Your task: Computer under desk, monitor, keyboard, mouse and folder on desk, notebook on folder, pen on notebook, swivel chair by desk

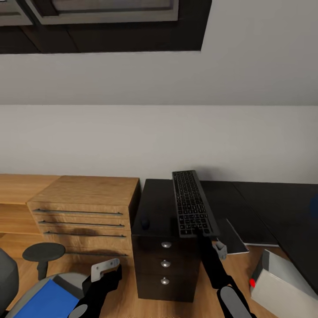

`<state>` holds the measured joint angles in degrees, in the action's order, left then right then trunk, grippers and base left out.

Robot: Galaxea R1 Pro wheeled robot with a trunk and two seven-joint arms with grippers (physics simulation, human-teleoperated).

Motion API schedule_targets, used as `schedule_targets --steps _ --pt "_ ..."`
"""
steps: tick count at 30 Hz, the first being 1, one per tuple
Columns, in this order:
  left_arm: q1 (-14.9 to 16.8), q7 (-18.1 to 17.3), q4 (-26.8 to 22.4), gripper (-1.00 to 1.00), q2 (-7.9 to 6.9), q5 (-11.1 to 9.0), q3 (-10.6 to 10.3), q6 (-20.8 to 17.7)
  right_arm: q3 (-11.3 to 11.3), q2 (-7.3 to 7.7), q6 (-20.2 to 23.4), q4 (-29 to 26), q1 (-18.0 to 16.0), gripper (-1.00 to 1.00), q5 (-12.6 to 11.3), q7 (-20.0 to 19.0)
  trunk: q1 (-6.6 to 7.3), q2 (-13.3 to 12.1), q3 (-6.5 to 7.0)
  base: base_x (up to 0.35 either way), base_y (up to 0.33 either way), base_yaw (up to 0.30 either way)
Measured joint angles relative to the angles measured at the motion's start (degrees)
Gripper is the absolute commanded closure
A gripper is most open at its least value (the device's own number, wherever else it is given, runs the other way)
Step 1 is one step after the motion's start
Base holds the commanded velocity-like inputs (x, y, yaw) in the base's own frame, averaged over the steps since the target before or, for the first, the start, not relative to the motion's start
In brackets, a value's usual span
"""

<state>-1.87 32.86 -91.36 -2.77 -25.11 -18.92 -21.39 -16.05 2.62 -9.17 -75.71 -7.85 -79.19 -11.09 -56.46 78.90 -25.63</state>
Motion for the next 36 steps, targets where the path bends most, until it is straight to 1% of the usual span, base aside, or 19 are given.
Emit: schedule_targets --steps 7,20,26,36 --pt "0.00 0.00 0.02 -1.00 0.00 -0.04 0.01 0.02 -0.01 0.29 0.03 -0.03 0.12 1.00 -0.08 0.05 1.51 -2.81 1.26 -0.222 -0.171 0.000" --pt "0.00 0.00 -0.02 -1.00 0.00 0.09 -0.01 0.07 0.05 0.09 -0.22 0.01 0.15 1.00 -0.22 0.21 4.36 -8.03 3.59 -0.272 -0.198 0.000" --pt "0.00 -0.05 -0.01 -1.00 -0.09 0.03 0.04 0.07 0.07 0.13 -0.22 0.01 0.15 1.00 -0.22 0.23 5.68 -10.44 4.67 -0.334 -0.076 0.000" --pt "0.00 -0.09 0.01 -1.00 -0.09 -0.21 0.04 0.06 0.21 0.21 -0.22 0.02 0.16 1.00 -0.16 0.23 7.88 -14.45 6.47 -0.343 -0.006 0.000"
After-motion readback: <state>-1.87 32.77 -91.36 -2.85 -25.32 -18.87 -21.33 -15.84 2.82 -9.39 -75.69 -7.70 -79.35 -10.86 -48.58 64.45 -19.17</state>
